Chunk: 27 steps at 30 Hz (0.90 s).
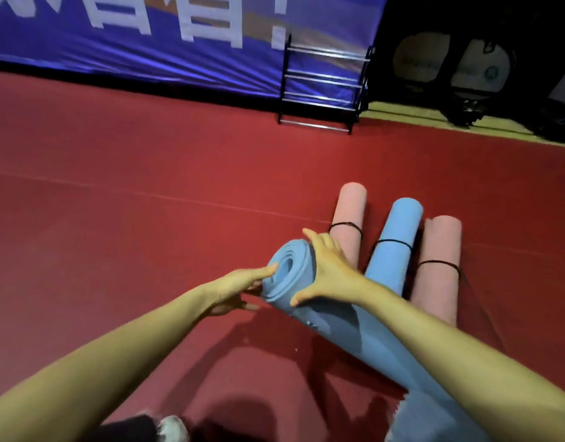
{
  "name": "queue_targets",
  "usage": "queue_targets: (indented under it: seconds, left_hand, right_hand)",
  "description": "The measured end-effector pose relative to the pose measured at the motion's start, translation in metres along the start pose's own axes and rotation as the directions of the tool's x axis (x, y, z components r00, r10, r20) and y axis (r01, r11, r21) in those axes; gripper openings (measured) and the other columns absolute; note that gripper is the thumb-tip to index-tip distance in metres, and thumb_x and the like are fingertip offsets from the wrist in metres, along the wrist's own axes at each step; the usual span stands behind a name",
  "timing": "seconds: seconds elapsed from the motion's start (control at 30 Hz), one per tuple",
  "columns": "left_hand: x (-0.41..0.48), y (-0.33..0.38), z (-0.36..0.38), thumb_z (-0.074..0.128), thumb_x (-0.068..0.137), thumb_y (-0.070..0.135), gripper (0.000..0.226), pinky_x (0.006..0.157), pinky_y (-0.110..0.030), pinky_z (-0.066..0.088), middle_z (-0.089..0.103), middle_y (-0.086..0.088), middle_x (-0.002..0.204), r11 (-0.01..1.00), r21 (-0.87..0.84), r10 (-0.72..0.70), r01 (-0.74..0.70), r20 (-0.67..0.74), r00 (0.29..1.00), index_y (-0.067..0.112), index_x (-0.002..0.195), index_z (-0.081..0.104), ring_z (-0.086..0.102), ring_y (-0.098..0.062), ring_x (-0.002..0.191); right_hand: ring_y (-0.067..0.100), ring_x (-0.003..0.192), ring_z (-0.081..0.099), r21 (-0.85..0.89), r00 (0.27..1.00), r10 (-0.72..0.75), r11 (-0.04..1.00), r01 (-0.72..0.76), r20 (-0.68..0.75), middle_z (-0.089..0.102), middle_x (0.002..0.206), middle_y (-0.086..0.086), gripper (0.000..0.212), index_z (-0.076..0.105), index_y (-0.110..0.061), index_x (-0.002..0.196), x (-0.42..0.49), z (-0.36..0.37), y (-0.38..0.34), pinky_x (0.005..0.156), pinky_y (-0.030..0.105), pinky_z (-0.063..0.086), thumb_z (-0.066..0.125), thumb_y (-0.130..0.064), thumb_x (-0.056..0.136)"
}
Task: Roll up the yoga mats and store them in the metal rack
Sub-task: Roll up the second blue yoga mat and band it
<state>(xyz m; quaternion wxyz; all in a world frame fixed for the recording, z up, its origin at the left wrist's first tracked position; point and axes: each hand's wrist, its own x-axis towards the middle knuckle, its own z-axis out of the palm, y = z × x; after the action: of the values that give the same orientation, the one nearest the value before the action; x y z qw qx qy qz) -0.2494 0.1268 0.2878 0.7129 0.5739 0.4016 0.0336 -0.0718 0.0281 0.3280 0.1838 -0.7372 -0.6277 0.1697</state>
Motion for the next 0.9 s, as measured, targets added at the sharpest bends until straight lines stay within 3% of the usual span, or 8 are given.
queue_targets:
  seconds: [0.17, 0.37, 0.43, 0.53, 0.6, 0.67, 0.77, 0.9]
  left_hand:
    - [0.028, -0.029, -0.038, 0.081, 0.049, 0.056, 0.046, 0.074, -0.030, 0.035, 0.063, 0.007, 0.078, 0.992, 0.029, -0.127, 0.127, 0.031, 0.991, 0.024, 0.080, 0.073, 0.051, -0.012, 0.085]
    - [0.079, -0.052, -0.064, 0.085, 0.064, 0.036, 0.099, 0.070, -0.028, 0.034, 0.051, -0.003, 0.112, 0.988, -0.051, -0.154, 0.149, -0.107, 0.982, 0.014, 0.141, 0.027, 0.049, -0.011, 0.090]
    - [0.092, -0.060, -0.077, 0.080, 0.049, 0.058, 0.122, 0.090, -0.032, 0.039, 0.041, -0.006, 0.135, 0.974, 0.223, 0.005, 0.044, -0.215, 0.977, 0.012, 0.146, 0.022, 0.045, -0.017, 0.116]
    - [0.105, -0.080, -0.095, 0.064, 0.052, 0.070, 0.112, 0.107, -0.039, 0.030, 0.037, -0.012, 0.139, 0.551, 0.773, 0.536, -0.314, -0.039, 0.843, 0.011, 0.142, 0.035, 0.032, -0.024, 0.128]
    - [0.114, -0.100, -0.107, 0.063, 0.064, 0.061, 0.089, 0.102, -0.044, 0.033, 0.044, -0.016, 0.133, 0.258, 0.869, 0.676, -0.423, 0.150, 0.721, 0.010, 0.135, 0.044, 0.038, -0.029, 0.123]
    - [0.121, -0.123, -0.117, 0.064, 0.069, 0.055, 0.076, 0.099, -0.046, 0.033, 0.050, -0.015, 0.127, 0.110, 0.892, 0.707, -0.438, 0.239, 0.665, 0.010, 0.129, 0.049, 0.044, -0.031, 0.118]
    - [0.123, -0.158, -0.129, 0.064, 0.067, 0.057, 0.076, 0.104, -0.052, 0.028, 0.052, -0.009, 0.125, 0.073, 0.919, 0.679, -0.387, 0.238, 0.694, 0.012, 0.127, 0.049, 0.040, -0.027, 0.119]
    - [0.113, -0.199, -0.137, 0.066, 0.057, 0.044, 0.079, 0.104, -0.062, 0.027, 0.054, -0.011, 0.126, 0.193, 0.937, 0.610, -0.290, 0.117, 0.784, 0.009, 0.126, 0.051, 0.035, -0.025, 0.123]
  right_hand:
    - [0.020, 0.130, 0.025, 0.051, 0.998, -0.041, 0.998, 0.038, 0.047, 0.028, 0.139, 0.004, 0.117, 0.023, -0.010, 0.144, 0.032, 0.065, 0.008, 0.106, 0.020, 0.017, 0.088, -0.046, 0.053]
    - [0.029, 0.136, 0.012, -0.235, 0.997, 0.062, 0.971, -0.050, 0.042, 0.013, 0.146, 0.009, 0.136, -0.002, -0.014, 0.150, 0.063, 0.124, 0.023, 0.112, 0.041, 0.019, 0.085, -0.050, 0.050]
    - [0.028, 0.136, 0.016, -0.235, 0.997, 0.071, 0.970, -0.063, 0.024, 0.018, 0.143, 0.008, 0.130, 0.002, -0.017, 0.150, 0.077, 0.138, 0.024, 0.109, 0.044, 0.024, 0.083, -0.045, 0.052]
    - [0.024, 0.138, 0.017, -0.209, 0.997, 0.059, 0.977, -0.049, 0.042, 0.021, 0.144, 0.005, 0.126, 0.005, -0.018, 0.150, 0.091, 0.160, 0.030, 0.109, 0.040, 0.022, 0.081, -0.044, 0.053]
    - [0.024, 0.137, 0.019, -0.195, 0.998, 0.037, 0.981, -0.025, 0.055, 0.023, 0.145, 0.005, 0.122, 0.008, -0.014, 0.149, 0.094, 0.179, 0.034, 0.107, 0.036, 0.019, 0.080, -0.045, 0.056]
    - [0.025, 0.136, 0.020, -0.212, 0.995, 0.023, 0.977, -0.002, 0.095, 0.023, 0.145, 0.008, 0.117, 0.012, -0.008, 0.148, 0.093, 0.196, 0.034, 0.107, 0.030, 0.014, 0.079, -0.044, 0.058]
    - [0.027, 0.129, 0.026, -0.255, 0.985, 0.007, 0.966, 0.038, 0.173, 0.026, 0.140, 0.008, 0.112, 0.018, -0.007, 0.144, 0.095, 0.227, 0.030, 0.104, 0.028, 0.017, 0.080, -0.044, 0.058]
    - [0.025, 0.126, 0.030, -0.295, 0.964, -0.004, 0.952, 0.085, 0.268, 0.029, 0.137, 0.006, 0.115, 0.020, -0.011, 0.143, 0.103, 0.272, 0.016, 0.101, 0.035, 0.027, 0.082, -0.044, 0.052]
